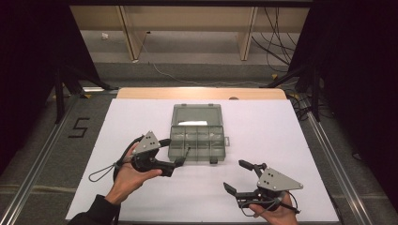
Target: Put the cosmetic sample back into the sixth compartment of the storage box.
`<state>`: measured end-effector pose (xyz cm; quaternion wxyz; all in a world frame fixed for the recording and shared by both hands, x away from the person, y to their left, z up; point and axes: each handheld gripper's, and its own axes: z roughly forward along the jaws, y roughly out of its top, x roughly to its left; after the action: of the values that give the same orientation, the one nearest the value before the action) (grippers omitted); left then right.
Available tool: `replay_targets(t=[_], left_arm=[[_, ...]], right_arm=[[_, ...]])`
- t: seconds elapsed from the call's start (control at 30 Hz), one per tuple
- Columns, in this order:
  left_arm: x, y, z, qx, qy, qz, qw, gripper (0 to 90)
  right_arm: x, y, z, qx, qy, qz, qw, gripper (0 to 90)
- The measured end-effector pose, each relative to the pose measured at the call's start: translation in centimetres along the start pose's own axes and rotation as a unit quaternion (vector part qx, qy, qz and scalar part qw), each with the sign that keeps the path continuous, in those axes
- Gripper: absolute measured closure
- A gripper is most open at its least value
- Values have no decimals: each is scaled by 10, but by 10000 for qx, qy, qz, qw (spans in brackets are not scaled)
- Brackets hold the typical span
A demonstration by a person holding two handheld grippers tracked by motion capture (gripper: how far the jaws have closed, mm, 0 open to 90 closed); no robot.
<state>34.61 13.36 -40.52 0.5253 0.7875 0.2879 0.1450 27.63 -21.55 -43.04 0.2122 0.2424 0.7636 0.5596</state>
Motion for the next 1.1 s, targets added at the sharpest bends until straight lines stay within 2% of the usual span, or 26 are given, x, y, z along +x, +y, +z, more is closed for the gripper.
replay_targets(t=[0.3, 0.33, 0.4, 0.5, 0.57, 0.6, 0.67, 0.73, 0.93, 1.0, 1.03, 1.1], left_arm=[[-5, -8, -6, -249, -30, 46, 9997, 169], [-6, -9, -6, -293, -10, 45, 9996, 169], [-6, -11, -7, -330, -35, 38, 9994, 169], [-6, -14, -9, -363, -6, 60, 9993, 169], [-6, -16, -9, -418, -63, 38, 9991, 169], [-7, -17, -11, -453, 0, 45, 9990, 169], [-7, -19, -12, -497, -22, 72, 9987, 169], [-7, -22, -14, -519, 20, 104, 9986, 169], [-5, -31, -19, -599, 76, 10, 9982, 169], [-6, -35, -21, -691, 58, -107, 9975, 168], [-5, -36, -22, -683, 43, -28, 9976, 168], [-5, -38, -23, -667, 77, -24, 9977, 168]], right_arm=[[0, 0, 0, -7, -4, -5, 10000, 168], [0, -1, 3, -188, 37, 19, 9998, 168], [0, 0, 2, -106, 27, 1, 9999, 168], [0, 0, 2, -97, 23, -2, 10000, 168], [0, 0, 1, -102, -2, -2, 9999, 168], [0, 0, 2, -160, 16, -7, 9999, 168], [0, -1, 3, -198, 38, 16, 9998, 168], [0, 0, 1, -117, 5, -40, 9999, 168], [0, 0, 2, -168, 14, -16, 9999, 168], [1, 0, 2, -176, -10, -35, 9998, 168], [1, 0, 2, -177, -12, -32, 9998, 168], [0, 0, 2, -167, 18, -39, 9999, 168]])
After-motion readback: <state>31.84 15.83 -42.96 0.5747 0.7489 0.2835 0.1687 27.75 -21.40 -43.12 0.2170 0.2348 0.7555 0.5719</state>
